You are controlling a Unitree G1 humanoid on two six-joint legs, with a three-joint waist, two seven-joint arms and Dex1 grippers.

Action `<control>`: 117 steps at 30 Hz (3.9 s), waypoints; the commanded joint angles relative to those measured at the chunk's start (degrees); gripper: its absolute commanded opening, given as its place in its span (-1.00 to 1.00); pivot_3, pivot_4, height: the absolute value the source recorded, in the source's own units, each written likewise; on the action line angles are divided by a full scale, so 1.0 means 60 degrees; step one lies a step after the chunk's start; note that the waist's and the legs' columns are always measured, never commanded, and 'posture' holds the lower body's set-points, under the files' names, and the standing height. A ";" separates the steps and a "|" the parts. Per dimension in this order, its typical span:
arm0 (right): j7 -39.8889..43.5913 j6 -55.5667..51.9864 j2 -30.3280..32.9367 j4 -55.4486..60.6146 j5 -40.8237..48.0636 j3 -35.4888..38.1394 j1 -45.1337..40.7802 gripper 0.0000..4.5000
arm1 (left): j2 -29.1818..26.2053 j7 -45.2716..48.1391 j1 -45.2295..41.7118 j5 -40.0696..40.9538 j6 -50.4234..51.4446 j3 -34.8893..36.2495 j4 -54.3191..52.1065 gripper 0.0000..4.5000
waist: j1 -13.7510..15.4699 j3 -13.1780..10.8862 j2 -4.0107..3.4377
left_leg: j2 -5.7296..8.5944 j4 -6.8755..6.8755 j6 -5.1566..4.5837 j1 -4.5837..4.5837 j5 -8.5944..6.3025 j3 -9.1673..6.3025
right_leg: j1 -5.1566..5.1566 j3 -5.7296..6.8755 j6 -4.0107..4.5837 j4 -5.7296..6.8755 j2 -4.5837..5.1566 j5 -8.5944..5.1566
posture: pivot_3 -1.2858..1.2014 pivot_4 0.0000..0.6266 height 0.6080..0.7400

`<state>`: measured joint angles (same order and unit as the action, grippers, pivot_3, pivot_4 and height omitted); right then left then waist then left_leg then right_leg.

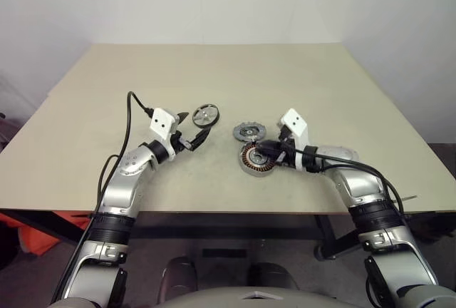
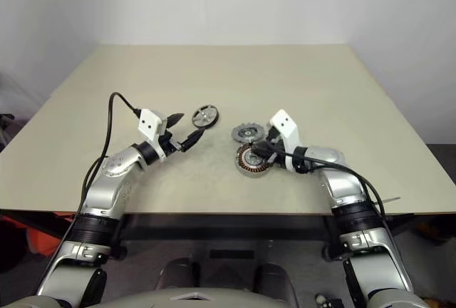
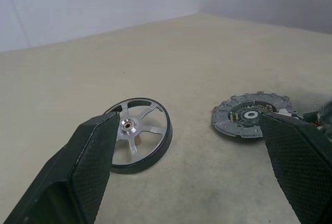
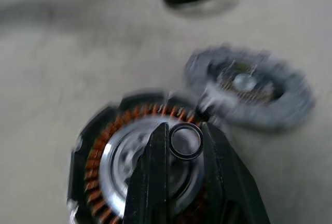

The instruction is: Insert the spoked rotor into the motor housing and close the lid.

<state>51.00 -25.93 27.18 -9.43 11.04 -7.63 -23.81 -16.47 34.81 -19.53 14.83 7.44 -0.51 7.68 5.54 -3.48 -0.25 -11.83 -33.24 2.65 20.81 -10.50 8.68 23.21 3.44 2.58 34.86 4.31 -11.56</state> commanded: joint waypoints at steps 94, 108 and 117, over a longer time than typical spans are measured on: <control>0.0373 -0.0104 0.0710 0.1147 -0.0315 -0.0633 0.0161 -0.97 | 0.0048 -0.0060 0.0300 -0.0161 -0.0028 0.0007 -0.0420 1.00 | 0.0012 0.0002 0.0002 | 0.0000 0.0001 -0.0002 -0.0028 -0.0001 -0.0004 | -0.0032 0.0000 0.0004 -0.0004 0.0000 0.0002 | 0.03 -1.00 1.00; 0.0348 0.0097 0.0658 0.0918 -0.0419 -0.0574 -0.0014 -0.97 | 0.0036 -0.0060 0.0299 -0.0167 -0.0029 0.0011 -0.0420 1.00 | 0.0012 0.0003 0.0002 | 0.0000 0.0001 -0.0001 -0.0038 -0.0001 -0.0004 | -0.0042 0.0000 0.0010 -0.0002 0.0001 0.0005 | 0.03 -1.00 1.00; 0.0437 -0.0053 0.0541 0.1471 -0.0015 -0.0368 -0.0112 -0.97 | 0.0037 -0.0015 0.0243 -0.0177 -0.0046 0.0002 -0.0321 1.00 | 0.0013 0.0003 0.0002 | 0.0000 0.0001 -0.0001 -0.0039 -0.0001 -0.0004 | -0.0041 0.0000 0.0009 -0.0002 0.0000 0.0005 | 0.03 -1.00 1.00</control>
<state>53.60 -26.41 30.45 -3.17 9.62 -11.44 -23.02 -15.96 34.57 -17.37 13.63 7.53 -0.74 7.19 5.61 -3.47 -0.23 -11.83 -33.24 2.64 20.58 -10.50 8.66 22.96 3.44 2.64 34.85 4.31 -11.53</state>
